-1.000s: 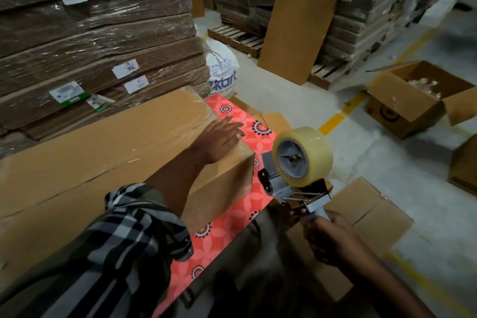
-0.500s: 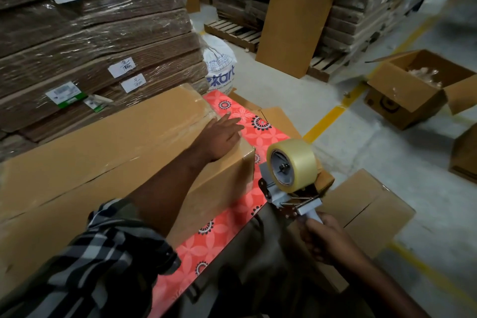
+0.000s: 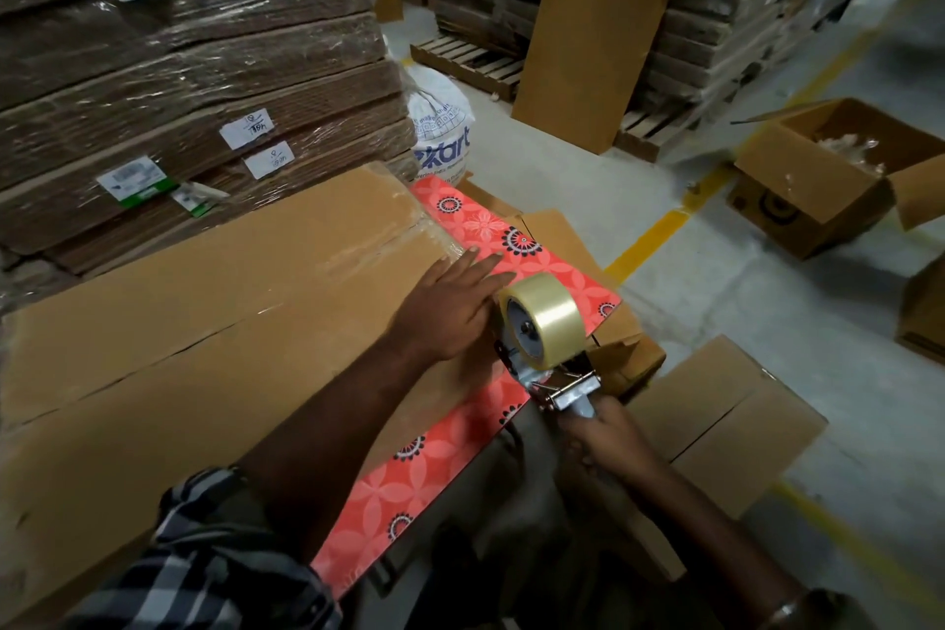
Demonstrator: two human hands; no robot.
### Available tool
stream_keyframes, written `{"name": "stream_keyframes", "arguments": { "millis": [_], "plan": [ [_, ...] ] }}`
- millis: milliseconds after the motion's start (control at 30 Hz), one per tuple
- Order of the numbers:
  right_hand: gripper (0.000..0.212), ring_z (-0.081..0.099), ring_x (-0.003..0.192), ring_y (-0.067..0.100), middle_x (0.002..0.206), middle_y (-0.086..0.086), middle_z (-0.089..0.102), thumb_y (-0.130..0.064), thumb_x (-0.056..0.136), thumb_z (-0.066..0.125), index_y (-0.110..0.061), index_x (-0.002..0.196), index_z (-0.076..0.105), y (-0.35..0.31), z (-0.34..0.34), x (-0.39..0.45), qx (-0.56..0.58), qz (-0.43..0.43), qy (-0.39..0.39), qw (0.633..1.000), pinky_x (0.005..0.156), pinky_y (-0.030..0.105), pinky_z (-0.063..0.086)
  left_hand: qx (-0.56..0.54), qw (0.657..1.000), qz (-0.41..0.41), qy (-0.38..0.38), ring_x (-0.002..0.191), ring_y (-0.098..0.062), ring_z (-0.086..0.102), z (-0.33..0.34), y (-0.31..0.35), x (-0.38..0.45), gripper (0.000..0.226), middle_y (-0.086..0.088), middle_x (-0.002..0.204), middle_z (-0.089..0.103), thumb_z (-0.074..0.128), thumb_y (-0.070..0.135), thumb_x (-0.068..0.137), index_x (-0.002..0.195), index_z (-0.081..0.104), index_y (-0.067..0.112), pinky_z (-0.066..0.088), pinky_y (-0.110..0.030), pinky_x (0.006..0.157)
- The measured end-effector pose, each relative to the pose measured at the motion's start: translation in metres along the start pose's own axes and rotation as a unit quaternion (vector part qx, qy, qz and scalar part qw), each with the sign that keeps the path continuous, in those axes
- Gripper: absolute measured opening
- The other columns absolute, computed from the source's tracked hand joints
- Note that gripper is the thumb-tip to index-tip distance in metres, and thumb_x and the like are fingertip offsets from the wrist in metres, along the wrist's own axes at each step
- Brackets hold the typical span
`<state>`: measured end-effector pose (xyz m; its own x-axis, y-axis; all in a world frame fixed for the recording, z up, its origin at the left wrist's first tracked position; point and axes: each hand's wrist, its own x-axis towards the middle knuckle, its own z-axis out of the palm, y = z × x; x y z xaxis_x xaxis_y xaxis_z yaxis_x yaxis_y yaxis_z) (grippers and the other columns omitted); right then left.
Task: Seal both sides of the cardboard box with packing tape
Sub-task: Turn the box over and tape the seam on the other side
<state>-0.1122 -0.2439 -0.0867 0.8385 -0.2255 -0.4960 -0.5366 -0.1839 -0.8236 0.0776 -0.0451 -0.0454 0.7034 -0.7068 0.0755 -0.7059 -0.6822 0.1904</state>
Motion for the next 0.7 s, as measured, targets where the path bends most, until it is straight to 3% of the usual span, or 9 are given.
{"name": "stream_keyframes", "arguments": {
  "millis": [67, 167, 233, 333, 400, 500, 600, 700],
  "plan": [
    [0.021, 0.044, 0.047, 0.021, 0.061, 0.014, 0.048, -0.016, 0.083, 0.060, 0.005, 0.078, 0.057, 0.002, 0.004, 0.006, 0.004, -0.012, 0.026, 1.000, 0.048, 0.033, 0.031, -0.008, 1.000, -0.001, -0.006, 0.162, -0.018, 0.007, -0.003, 0.000, 0.002, 0.070, 0.014, 0.173, 0.015, 0.011, 0.047, 0.094, 0.161, 0.029, 0.039, 0.010, -0.049, 0.129],
    [0.028, 0.062, 0.060, 0.031, 0.068, 0.014, 0.065, -0.031, 0.076, 0.061, -0.004, 0.083, 0.066, 0.010, 0.010, 0.021, -0.017, -0.034, 0.063, 0.997, 0.053, 0.045, 0.045, -0.011, 1.000, -0.006, -0.004, 0.162, -0.019, 0.006, -0.005, 0.001, 0.007, 0.070, 0.013, 0.173, 0.016, 0.009, 0.048, 0.095, 0.161, 0.029, 0.039, 0.009, -0.049, 0.129],
    [0.017, 0.069, 0.076, 0.028, 0.077, 0.009, 0.071, -0.028, 0.084, 0.064, -0.011, 0.081, 0.068, 0.010, 0.012, 0.029, -0.035, -0.037, 0.078, 0.996, 0.064, 0.041, 0.052, -0.013, 1.000, -0.013, -0.001, 0.162, -0.019, 0.006, -0.006, -0.001, 0.012, 0.067, 0.013, 0.173, 0.016, 0.010, 0.049, 0.098, 0.161, 0.030, 0.039, 0.010, -0.050, 0.129],
    [0.019, 0.065, 0.062, 0.024, 0.064, 0.003, 0.067, -0.031, 0.077, 0.062, -0.013, 0.071, 0.064, 0.008, 0.018, 0.037, -0.029, -0.026, 0.081, 0.996, 0.056, 0.037, 0.049, -0.032, 0.999, -0.023, 0.003, 0.162, -0.016, 0.005, -0.008, -0.005, 0.015, 0.070, 0.014, 0.173, 0.016, 0.009, 0.050, 0.096, 0.162, 0.028, 0.038, 0.009, -0.049, 0.130],
    [0.012, 0.051, 0.046, 0.020, 0.054, 0.003, 0.054, -0.023, 0.074, 0.059, -0.015, 0.066, 0.060, 0.002, 0.021, 0.039, 0.015, 0.000, 0.054, 0.998, 0.046, 0.028, 0.037, -0.041, 0.999, -0.027, 0.005, 0.162, -0.014, 0.004, -0.007, -0.006, 0.017, 0.068, 0.015, 0.173, 0.016, 0.010, 0.049, 0.098, 0.163, 0.026, 0.038, 0.009, -0.050, 0.130],
    [0.007, 0.043, 0.038, 0.020, 0.052, 0.008, 0.047, -0.007, 0.075, 0.060, -0.007, 0.069, 0.057, 0.004, 0.018, 0.046, 0.039, 0.064, 0.032, 0.997, 0.041, 0.024, 0.032, -0.041, 0.999, -0.035, -0.001, 0.162, -0.014, 0.003, -0.006, -0.008, 0.021, 0.059, 0.016, 0.173, 0.015, 0.017, 0.049, 0.104, 0.162, 0.027, 0.039, 0.008, -0.049, 0.130],
    [0.017, 0.054, 0.047, 0.026, 0.054, 0.009, 0.056, -0.017, 0.077, 0.063, -0.007, 0.063, 0.061, 0.032, 0.011, 0.051, 0.001, 0.082, 0.041, 0.996, 0.047, 0.035, 0.039, -0.037, 0.999, -0.035, 0.000, 0.162, -0.014, 0.003, -0.005, -0.010, 0.023, 0.056, 0.017, 0.173, 0.015, 0.021, 0.049, 0.106, 0.162, 0.028, 0.040, 0.008, -0.050, 0.130],
    [0.020, 0.066, 0.060, 0.030, 0.061, 0.007, 0.068, -0.027, 0.079, 0.066, -0.009, 0.072, 0.069, 0.061, 0.004, 0.057, -0.014, 0.062, 0.088, 0.994, 0.054, 0.037, 0.046, -0.027, 0.999, -0.037, 0.008, 0.162, -0.014, 0.004, -0.004, -0.014, 0.026, 0.056, 0.017, 0.173, 0.014, 0.021, 0.049, 0.106, 0.161, 0.028, 0.040, 0.009, -0.049, 0.130]
  ]
}}
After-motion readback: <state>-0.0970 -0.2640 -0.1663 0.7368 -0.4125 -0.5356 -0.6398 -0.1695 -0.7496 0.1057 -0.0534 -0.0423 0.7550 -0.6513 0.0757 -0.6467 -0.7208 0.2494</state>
